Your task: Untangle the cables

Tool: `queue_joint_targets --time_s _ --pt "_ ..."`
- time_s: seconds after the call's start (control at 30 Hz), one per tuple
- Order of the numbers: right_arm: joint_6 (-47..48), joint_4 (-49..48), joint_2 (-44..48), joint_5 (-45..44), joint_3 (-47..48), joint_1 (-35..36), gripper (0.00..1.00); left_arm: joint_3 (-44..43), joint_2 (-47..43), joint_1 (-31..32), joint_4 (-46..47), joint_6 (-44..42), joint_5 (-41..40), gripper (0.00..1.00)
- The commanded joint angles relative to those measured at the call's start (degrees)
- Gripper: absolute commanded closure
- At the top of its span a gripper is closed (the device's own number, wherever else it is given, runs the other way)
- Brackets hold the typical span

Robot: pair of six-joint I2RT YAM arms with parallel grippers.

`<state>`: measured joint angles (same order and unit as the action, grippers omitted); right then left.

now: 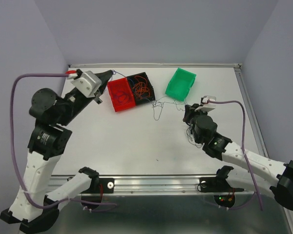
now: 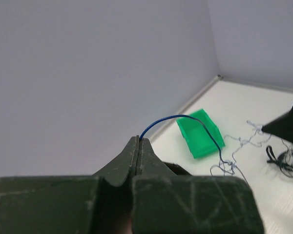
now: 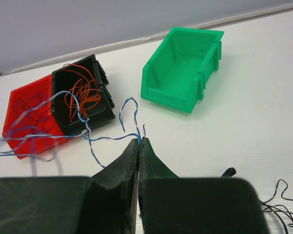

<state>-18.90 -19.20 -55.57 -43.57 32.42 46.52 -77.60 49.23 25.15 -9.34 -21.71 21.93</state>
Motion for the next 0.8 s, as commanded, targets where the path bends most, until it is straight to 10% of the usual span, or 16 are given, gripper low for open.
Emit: queue_joint_targets --time_s 0.0,0.23,0.53,0.77 --pt "0.97 -4.18 -2.95 -2.13 4.22 -0.9 0.99 -13.34 -0.72 0.17 -4.71 3.94 -2.76 1.0" --pt "-2.98 -4.44 -12.71 4.88 6.33 -8.09 0.99 -30.48 -0.28 0.17 -3.5 9.4 -18.27 1.0" --pt "-7.99 -4.35 -13.25 8.51 3.79 -16.98 0.99 -24.98 -6.34 0.17 5.21 7.74 -38.08 1.0" --pt "-6.25 -9.26 -9.56 21.55 2.29 -17.69 0.99 -15.23 -9.15 0.17 7.94 7.56 -28.53 1.0"
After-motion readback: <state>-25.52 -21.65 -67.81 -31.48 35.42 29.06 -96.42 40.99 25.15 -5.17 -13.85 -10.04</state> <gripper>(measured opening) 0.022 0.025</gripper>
